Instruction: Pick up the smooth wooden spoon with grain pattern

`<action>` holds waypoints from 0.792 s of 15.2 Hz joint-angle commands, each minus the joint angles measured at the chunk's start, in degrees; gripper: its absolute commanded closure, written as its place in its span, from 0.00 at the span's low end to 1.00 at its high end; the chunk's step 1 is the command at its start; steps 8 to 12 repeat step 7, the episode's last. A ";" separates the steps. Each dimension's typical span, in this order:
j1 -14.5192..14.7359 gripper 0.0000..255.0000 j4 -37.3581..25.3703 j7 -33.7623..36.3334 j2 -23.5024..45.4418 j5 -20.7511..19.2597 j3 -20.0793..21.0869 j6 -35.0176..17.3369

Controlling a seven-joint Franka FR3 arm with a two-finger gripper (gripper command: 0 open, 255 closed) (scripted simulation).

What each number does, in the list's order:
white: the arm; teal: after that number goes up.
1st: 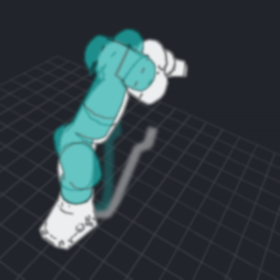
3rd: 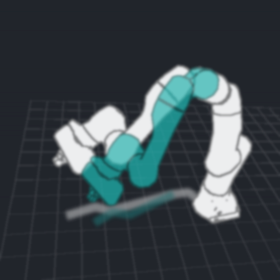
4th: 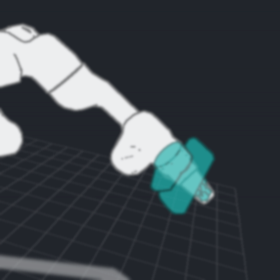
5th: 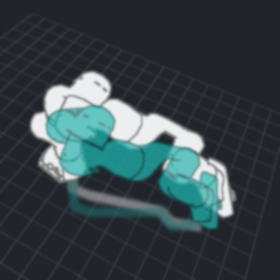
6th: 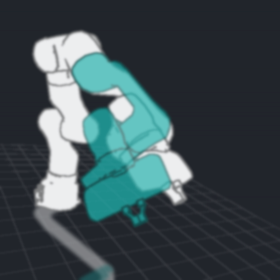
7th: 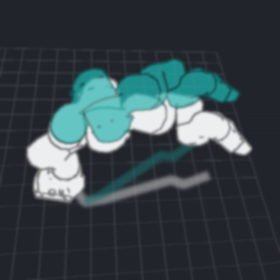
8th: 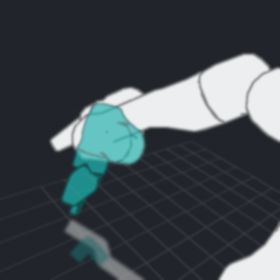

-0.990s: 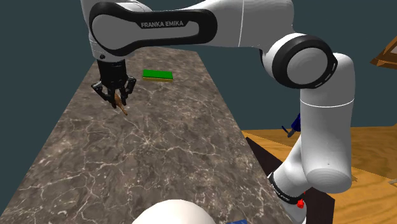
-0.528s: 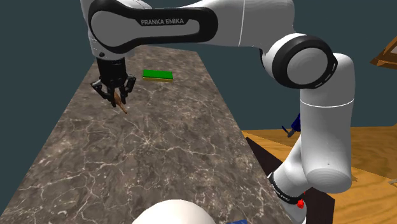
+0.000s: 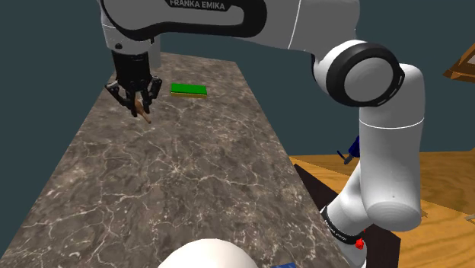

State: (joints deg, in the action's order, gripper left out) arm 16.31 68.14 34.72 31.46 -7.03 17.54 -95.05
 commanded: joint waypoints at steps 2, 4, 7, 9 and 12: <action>0.35 1.00 -3.11 -0.02 0.41 -0.07 0.01 2.70; 0.61 1.00 -5.26 -0.04 0.77 -0.15 0.01 4.47; 0.78 1.00 -6.57 -0.05 1.03 -0.20 0.00 5.53; 0.78 1.00 -6.57 -0.05 1.03 -0.20 0.00 5.53; 0.78 1.00 -6.57 -0.05 1.03 -0.20 0.00 5.53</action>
